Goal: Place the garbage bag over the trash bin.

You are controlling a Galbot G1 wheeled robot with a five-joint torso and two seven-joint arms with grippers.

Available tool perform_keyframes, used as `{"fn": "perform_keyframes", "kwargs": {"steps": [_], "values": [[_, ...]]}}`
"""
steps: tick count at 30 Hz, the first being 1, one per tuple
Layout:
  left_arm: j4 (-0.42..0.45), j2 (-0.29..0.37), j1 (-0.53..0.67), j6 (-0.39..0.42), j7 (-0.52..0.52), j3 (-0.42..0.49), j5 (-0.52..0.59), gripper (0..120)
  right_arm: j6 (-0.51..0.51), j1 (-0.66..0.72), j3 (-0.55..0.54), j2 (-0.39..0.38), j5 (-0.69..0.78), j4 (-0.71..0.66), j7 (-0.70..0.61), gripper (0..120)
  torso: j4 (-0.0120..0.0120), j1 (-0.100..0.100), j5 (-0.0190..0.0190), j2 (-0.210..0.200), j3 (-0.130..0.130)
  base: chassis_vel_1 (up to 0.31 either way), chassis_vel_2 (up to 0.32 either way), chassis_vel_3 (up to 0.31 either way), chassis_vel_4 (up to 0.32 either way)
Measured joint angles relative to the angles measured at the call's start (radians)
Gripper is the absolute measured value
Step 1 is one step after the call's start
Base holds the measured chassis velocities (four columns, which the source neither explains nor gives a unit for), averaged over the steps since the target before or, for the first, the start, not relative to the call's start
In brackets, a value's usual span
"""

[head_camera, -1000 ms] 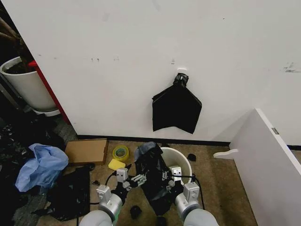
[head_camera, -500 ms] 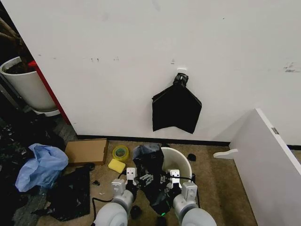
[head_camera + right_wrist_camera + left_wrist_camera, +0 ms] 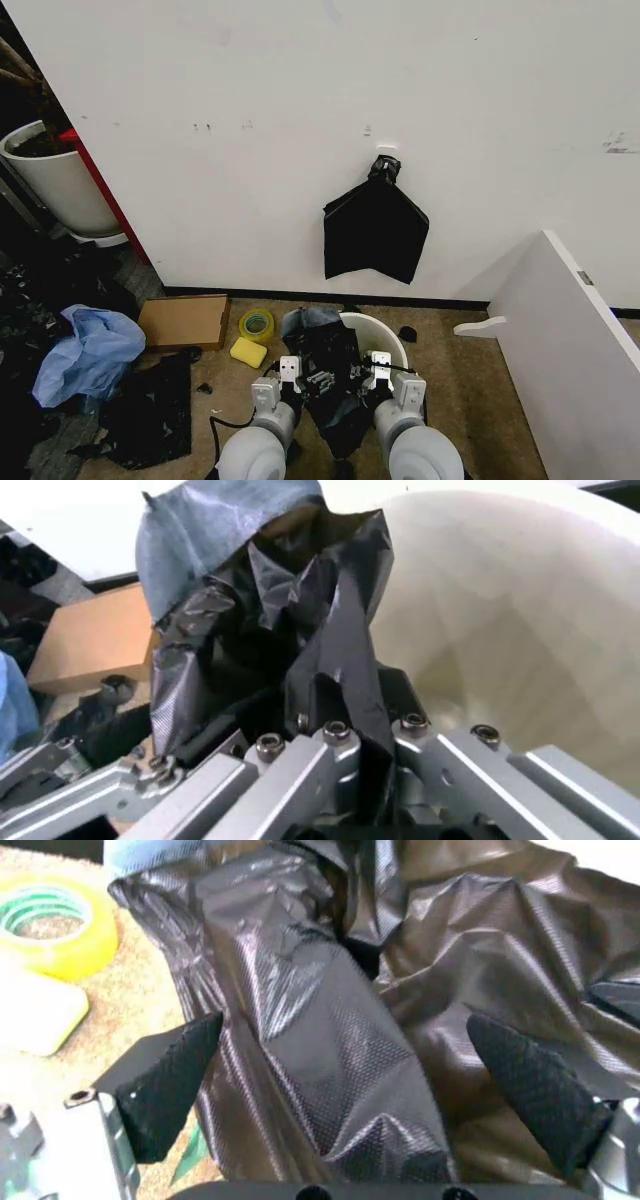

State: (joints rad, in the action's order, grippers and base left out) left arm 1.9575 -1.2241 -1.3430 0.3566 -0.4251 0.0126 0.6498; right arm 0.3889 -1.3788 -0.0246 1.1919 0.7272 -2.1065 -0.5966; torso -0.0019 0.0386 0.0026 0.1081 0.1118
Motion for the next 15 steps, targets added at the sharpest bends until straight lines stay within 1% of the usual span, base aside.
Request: {"fn": "perform_keyframes", "kwargs": {"steps": [3, 5, 9, 10, 12, 15], "values": [[-0.013, -0.010, 0.008, 0.020, -0.020, 0.000, 0.003, 97, -0.001, -0.004, 0.000, 0.002, -0.008, 0.000, 0.000, 0, -0.0001, 0.000, 0.0000, 0.000, 0.000, 0.000, 0.000, 0.000, 0.000], [-0.030, -0.022, 0.015, 0.035, -0.044, 0.001, 0.007, 93, -0.002, -0.008, 0.001, 0.004, -0.018, -0.001, 0.000, 0, -0.0001, 0.000, -0.0001, 0.000, 0.000, 0.000, 0.000, 0.000, 0.000], [-0.043, -0.026, 0.016, 0.037, -0.049, -0.001, 0.007, 78, -0.002, -0.003, 0.005, 0.005, -0.025, -0.003, -0.001, 0, 0.0000, 0.000, 0.0000, 0.000, 0.000, 0.000, 0.000, 0.000, 0.000], [-0.043, -0.026, 0.016, 0.037, -0.049, -0.001, 0.007, 78, -0.002, -0.003, 0.005, 0.005, -0.025, -0.003, -0.001, 0, 0.0000, 0.000, 0.0000, 0.000, 0.000, 0.000, 0.000, 0.000, 0.000], [-0.050, -0.025, 0.018, 0.037, -0.048, -0.003, 0.008, 68, -0.003, 0.000, 0.009, 0.007, -0.026, 0.001, -0.002, 0, 0.0000, 0.000, 0.0000, 0.000, 0.000, 0.000, 0.000, 0.000, 0.000], [-0.063, -0.024, 0.028, 0.037, -0.043, -0.007, 0.014, 56, -0.005, 0.003, 0.011, 0.010, -0.034, 0.012, -0.002, 0, 0.0000, 0.000, 0.0000, 0.000, 0.000, 0.000, 0.000, 0.000, 0.000]]}}
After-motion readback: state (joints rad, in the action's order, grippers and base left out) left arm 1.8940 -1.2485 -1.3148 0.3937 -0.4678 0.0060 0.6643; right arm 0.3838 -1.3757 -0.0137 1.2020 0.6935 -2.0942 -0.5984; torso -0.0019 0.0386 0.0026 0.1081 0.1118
